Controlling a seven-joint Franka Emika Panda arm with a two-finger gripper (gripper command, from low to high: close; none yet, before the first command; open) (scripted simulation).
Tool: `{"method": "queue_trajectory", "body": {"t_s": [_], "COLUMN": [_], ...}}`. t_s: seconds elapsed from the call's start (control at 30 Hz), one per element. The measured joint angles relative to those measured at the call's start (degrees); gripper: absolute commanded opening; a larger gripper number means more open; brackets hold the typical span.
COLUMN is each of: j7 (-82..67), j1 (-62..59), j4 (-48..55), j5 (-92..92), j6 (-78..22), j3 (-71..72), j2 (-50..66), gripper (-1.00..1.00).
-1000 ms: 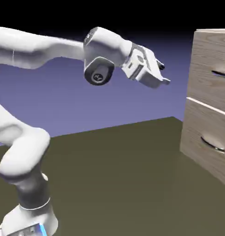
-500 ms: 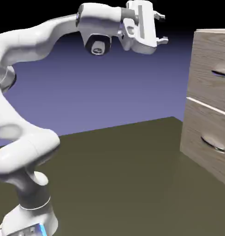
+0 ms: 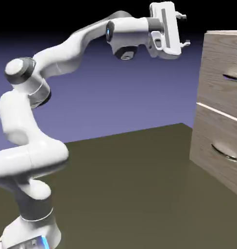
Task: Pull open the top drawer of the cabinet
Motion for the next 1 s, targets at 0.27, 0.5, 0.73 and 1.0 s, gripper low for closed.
{"method": "queue_trajectory", "body": {"t_s": [0.27,0.5,0.73,1.0], "j7": [1.81,3.23,8.23,6.34], "j1": [-15.70,-27.93,-36.54,-33.10], "j4": [9.48,16.87,29.32,24.13], "j5": [19.93,35.46,33.46,34.61], "j6": [-3.14,-5.59,-1.79,-3.55], "j3": [11.17,19.87,22.21,21.11], "j2": [-4.99,-8.87,-10.71,-10.28], "gripper": [0.00,0.00,0.00,-1.00]}}
